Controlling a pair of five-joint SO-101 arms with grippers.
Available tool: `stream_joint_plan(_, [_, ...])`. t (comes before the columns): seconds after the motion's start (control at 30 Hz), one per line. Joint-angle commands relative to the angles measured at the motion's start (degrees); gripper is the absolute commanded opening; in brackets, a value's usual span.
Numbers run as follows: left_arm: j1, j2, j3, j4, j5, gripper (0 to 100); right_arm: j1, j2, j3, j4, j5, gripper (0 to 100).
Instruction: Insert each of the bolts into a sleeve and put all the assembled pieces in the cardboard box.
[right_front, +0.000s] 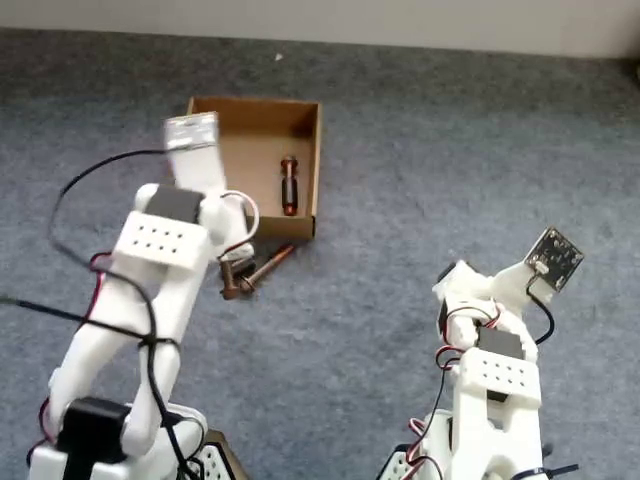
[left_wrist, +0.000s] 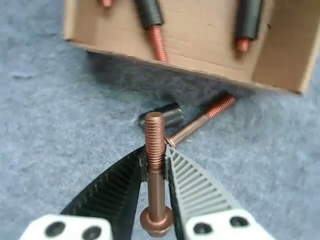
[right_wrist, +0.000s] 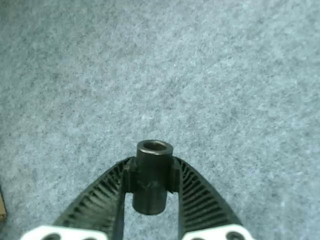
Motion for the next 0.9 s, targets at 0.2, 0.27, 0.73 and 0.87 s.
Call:
stream_joint_plan(0.2, [-0.84, -6.02, 14.73, -12.57, 36.66, 1, 0.31, -1.45, -0.31, -1.27, -0.18, 0.6])
stream_joint_plan(0.27, [0.66, -6.02, 14.9, -12.22, 37.01, 5, 0.31, -1.45, -0.31, -1.27, -0.18, 0.6])
stream_joint_plan(0.73, [1.54, -6.02, 18.95, -11.25, 36.66, 40, 0.31, -1.45, -0.31, -1.27, -0.18, 0.6])
stream_joint_plan(0.87, [1.54, -6.02, 17.54, -8.18, 29.36, 39, 0.31, -1.45, -0.31, -1.27, -0.18, 0.6])
